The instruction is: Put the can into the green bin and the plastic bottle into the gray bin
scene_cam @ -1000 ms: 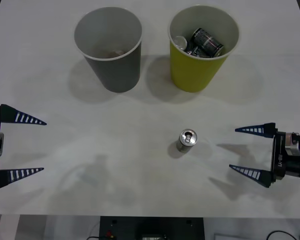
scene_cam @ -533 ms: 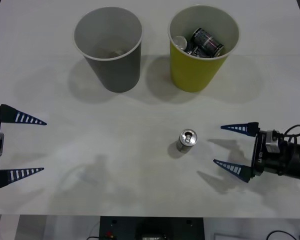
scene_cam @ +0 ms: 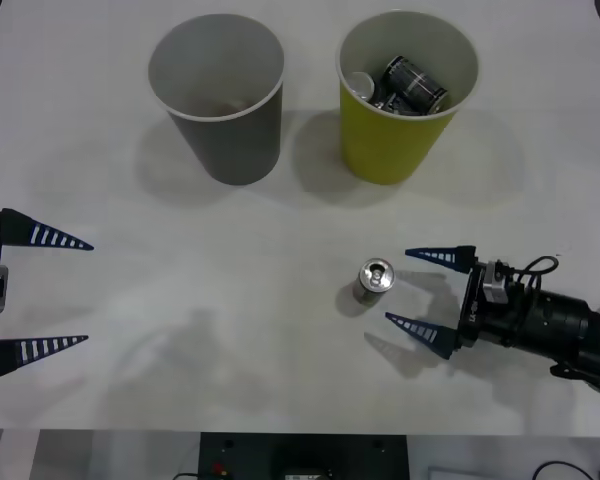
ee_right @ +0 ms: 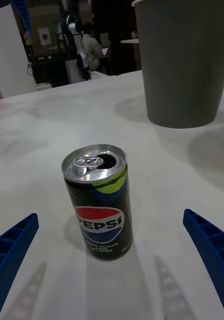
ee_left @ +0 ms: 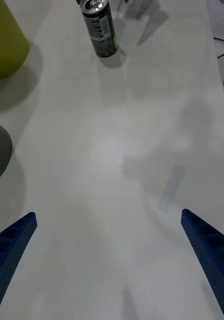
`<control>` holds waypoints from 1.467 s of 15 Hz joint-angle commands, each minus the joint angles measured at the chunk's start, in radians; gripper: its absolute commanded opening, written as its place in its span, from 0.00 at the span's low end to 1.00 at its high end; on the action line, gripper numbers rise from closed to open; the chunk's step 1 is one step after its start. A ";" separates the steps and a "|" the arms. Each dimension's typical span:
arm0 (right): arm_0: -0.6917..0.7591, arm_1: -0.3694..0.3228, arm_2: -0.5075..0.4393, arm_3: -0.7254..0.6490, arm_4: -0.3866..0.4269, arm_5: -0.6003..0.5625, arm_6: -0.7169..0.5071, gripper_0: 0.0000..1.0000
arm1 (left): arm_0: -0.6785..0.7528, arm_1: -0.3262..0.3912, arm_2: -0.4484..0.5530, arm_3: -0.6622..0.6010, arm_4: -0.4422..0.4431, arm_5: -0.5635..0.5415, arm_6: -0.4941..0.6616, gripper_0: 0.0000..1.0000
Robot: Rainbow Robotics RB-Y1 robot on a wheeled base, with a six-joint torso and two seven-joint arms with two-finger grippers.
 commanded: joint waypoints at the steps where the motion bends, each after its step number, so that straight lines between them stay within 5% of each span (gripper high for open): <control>1: -0.013 0.026 0.036 0.000 0.000 0.049 0.026 1.00 | 0.000 0.000 0.000 0.000 0.000 0.000 0.000 1.00; 14: -0.041 0.107 0.109 0.000 0.003 0.190 0.116 1.00 | 0.000 0.000 0.000 0.000 0.000 0.000 0.000 1.00; 15: -0.043 0.109 0.111 0.000 0.002 0.190 0.122 0.59 | 0.000 0.000 0.000 0.000 0.000 0.000 0.000 1.00; 16: -0.043 0.109 0.111 -0.002 0.002 0.191 0.124 0.07 | 0.000 0.000 0.000 0.000 0.000 0.000 0.000 1.00; 17: -0.043 0.109 0.111 -0.002 0.002 0.193 0.125 0.00 | 0.000 0.000 0.000 0.000 0.000 0.000 0.000 1.00; 22: -0.043 0.109 0.109 -0.002 0.003 0.191 0.127 0.00 | 0.000 0.000 0.000 0.000 0.000 0.000 0.000 1.00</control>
